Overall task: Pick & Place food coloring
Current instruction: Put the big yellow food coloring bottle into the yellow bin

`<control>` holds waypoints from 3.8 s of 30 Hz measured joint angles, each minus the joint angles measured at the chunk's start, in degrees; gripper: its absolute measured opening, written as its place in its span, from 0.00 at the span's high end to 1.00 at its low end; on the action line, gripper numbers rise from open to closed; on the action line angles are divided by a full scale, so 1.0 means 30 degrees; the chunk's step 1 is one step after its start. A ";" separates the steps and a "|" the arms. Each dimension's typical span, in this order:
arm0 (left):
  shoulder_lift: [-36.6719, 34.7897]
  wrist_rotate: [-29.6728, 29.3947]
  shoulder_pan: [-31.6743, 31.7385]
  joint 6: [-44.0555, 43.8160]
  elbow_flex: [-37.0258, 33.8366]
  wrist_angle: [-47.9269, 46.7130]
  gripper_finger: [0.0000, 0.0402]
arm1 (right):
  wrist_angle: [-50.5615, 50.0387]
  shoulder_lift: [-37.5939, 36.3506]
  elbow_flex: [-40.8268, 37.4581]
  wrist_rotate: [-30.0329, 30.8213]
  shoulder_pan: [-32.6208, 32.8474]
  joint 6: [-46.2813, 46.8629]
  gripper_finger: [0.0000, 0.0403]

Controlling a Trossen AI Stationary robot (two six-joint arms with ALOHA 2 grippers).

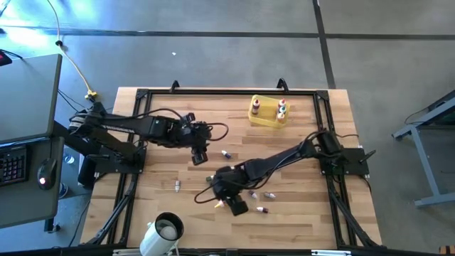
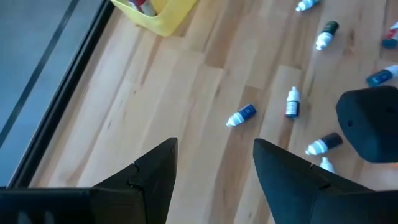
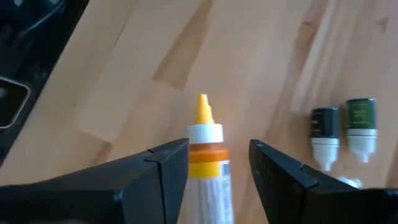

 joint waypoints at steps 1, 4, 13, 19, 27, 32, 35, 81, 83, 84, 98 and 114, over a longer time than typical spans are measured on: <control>0.0000 -0.0026 -0.0130 -0.0087 0.0000 0.0018 0.48 | -0.0255 0.0194 0.0339 -0.0072 0.0074 0.0019 0.60; 0.0000 -0.0110 -0.0482 -0.0257 0.0000 0.0054 0.48 | -0.0813 0.0717 0.1075 -0.0137 0.0303 0.0025 0.60; 0.0007 -0.0212 -0.0721 -0.0805 0.0000 0.0106 0.48 | -0.0780 0.2279 0.1321 -0.0150 0.0534 0.0028 0.60; 0.0007 -0.0162 -0.0713 -0.0849 0.0000 0.0095 0.48 | -0.1045 0.2431 0.1306 -0.0150 0.0157 0.0028 0.60; 0.0007 -0.0147 -0.0713 -0.0843 0.0000 0.0086 0.48 | -0.1458 0.2431 0.1306 -0.0132 -0.0142 0.0028 0.65; 0.0007 -0.0140 -0.0713 -0.0845 0.0000 0.0080 0.48 | -0.1605 0.2431 0.1306 -0.0410 -0.0458 0.0523 0.68; 0.0015 -0.0133 -0.0713 -0.0845 0.0000 0.0080 0.48 | -0.1742 0.2431 0.1306 -0.0473 -0.0548 0.0529 0.69; -0.0455 -0.0271 -0.0699 -0.1504 0.0015 -0.0678 0.48 | -0.6017 -1.2061 -0.4307 1.3617 -0.3686 -0.0329 0.71; -0.0525 -0.0319 -0.0706 -0.1504 0.0015 -0.0564 0.48 | -0.2181 -1.3258 -0.7237 1.4221 -0.4358 -0.1241 0.71; -0.0522 -0.0313 -0.0706 -0.1507 0.0015 -0.0502 0.48 | 0.0153 -1.3852 -0.8741 1.4464 -0.4744 -0.1690 0.71; -0.0503 -0.0373 -0.0706 -0.1726 0.0015 0.0849 0.48 | 2.8112 -1.4432 -2.3688 1.6245 -0.8427 -0.2694 0.71; -0.0510 -0.0292 -0.0706 -0.0313 0.0000 0.1931 0.48 | 2.8910 -0.9253 -2.2246 1.8490 -1.0345 -0.3655 0.71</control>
